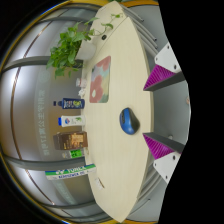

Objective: Arrange mouse

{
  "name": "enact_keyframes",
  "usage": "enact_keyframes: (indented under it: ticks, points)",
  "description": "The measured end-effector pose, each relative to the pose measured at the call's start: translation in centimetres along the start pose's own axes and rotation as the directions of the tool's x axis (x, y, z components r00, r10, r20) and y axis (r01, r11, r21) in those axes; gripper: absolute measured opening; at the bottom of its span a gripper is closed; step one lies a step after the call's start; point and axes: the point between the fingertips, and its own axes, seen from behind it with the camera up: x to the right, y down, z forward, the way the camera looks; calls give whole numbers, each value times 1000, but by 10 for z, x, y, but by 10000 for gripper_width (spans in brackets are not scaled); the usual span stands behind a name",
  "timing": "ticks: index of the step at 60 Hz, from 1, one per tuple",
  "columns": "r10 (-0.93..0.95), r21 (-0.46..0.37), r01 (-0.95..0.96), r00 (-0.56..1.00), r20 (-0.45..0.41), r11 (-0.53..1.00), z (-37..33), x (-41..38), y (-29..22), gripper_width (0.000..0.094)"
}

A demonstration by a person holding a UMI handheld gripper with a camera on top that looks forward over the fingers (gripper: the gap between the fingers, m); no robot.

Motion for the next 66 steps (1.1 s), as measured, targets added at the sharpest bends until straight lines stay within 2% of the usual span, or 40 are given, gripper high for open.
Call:
enact_keyframes:
  ticks: [17,29,32,35,38,46,51,55,59,66]
  points:
    - [16,-68,-11,998,60,998,89,-53,-8,855]
    - [52,-69,-46,995,88,997,123,-65,-43,826]
    - [39,-77,-32,995,89,996,133,-67,-47,774]
    - [9,-87,-3,997,74,996,141,-66,-49,679]
    - [-52,-84,56,998,40,995,149,-61,-52,513]
    - [-130,-68,137,987,90,988,155,-68,-57,428]
    - [-152,-71,164,976,154,984,157,-74,-62,381]
    - [-156,-52,170,967,202,984,154,-78,-78,357]
    - [-169,9,171,958,230,985,149,-77,-113,357]
    - [-131,154,96,962,239,983,139,-55,-211,358]
